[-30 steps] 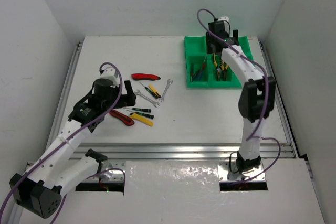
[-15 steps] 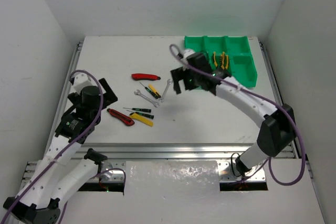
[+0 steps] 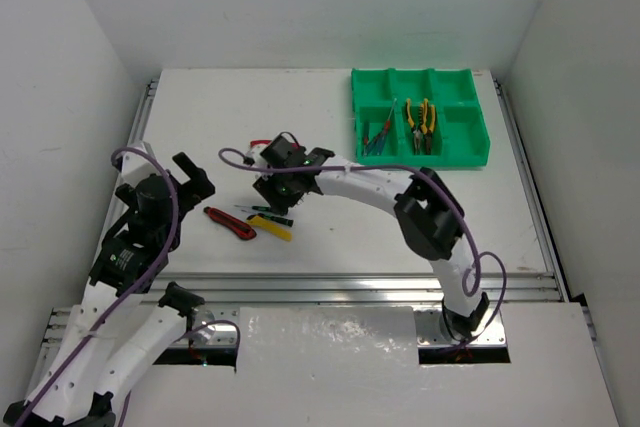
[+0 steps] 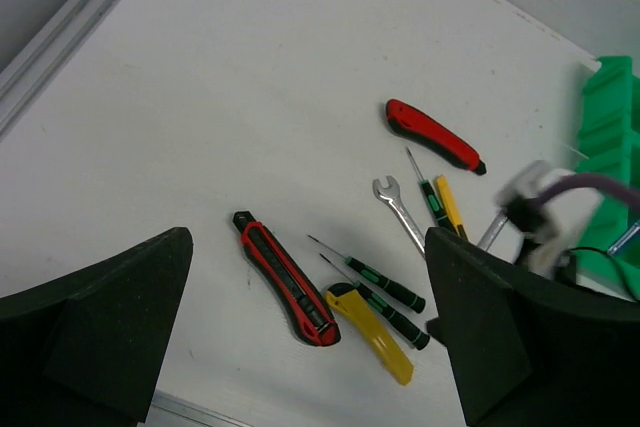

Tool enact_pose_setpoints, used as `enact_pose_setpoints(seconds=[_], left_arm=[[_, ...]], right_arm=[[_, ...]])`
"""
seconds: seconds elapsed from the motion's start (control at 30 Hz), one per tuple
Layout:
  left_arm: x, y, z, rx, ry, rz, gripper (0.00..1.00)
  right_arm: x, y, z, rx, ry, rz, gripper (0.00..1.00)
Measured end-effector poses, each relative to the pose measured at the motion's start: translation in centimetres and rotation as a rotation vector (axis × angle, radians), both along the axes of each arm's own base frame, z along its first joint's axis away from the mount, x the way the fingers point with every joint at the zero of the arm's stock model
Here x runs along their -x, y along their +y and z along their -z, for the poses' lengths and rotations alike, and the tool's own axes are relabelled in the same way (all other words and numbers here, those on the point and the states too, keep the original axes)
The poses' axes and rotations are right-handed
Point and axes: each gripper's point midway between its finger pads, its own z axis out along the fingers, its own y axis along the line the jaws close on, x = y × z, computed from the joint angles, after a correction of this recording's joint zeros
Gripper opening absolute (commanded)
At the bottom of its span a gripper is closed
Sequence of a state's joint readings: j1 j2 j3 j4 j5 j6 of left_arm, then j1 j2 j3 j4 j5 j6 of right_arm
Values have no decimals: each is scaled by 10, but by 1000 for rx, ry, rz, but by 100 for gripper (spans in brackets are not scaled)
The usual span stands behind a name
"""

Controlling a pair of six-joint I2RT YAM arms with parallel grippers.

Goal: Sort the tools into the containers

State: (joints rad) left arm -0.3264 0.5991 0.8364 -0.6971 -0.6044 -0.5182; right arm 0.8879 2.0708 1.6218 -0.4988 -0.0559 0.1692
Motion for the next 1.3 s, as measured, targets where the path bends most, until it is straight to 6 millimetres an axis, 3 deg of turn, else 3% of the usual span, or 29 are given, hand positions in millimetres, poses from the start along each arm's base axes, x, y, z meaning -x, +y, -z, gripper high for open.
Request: enact_pose_setpoints(seconds=[0.13, 0.27, 0.47, 0.6, 0.67, 0.8, 0.93, 1.03, 1.17, 1.23, 1.3], left_arm=[[-4, -8, 0, 3, 1, 44, 100], [-9, -14, 6, -4, 34, 75, 100], [-12, -22, 10, -9, 55, 126, 100], [-14, -27, 12, -8, 62, 157, 100], [-14, -29, 12, -7, 64, 165, 100], [-14, -31, 12, -4, 62, 179, 100], [-14, -33, 12, 0, 63, 191, 100], [-15, -34, 12, 1, 60, 195, 100], [-17, -35, 9, 5, 47, 198, 100], [-17, -35, 8, 6, 45, 199, 100], [-17, -35, 8, 4, 43, 201, 100]], right_arm=[[11, 15, 29, 68, 20, -72, 46], [16, 7, 51, 130, 49, -91, 42], [12, -1, 69, 176, 47, -85, 36], [7, -4, 74, 197, 27, -75, 31], [6, -4, 74, 200, 23, -75, 22], [6, -4, 73, 193, 17, -72, 19], [17, -19, 71, 199, 18, -71, 13], [28, -35, 56, 198, 19, -72, 11], [30, -45, 2, 125, -45, -62, 11], [18, -54, -35, 60, -97, -19, 11], [-4, -79, -62, 9, -129, 73, 11]])
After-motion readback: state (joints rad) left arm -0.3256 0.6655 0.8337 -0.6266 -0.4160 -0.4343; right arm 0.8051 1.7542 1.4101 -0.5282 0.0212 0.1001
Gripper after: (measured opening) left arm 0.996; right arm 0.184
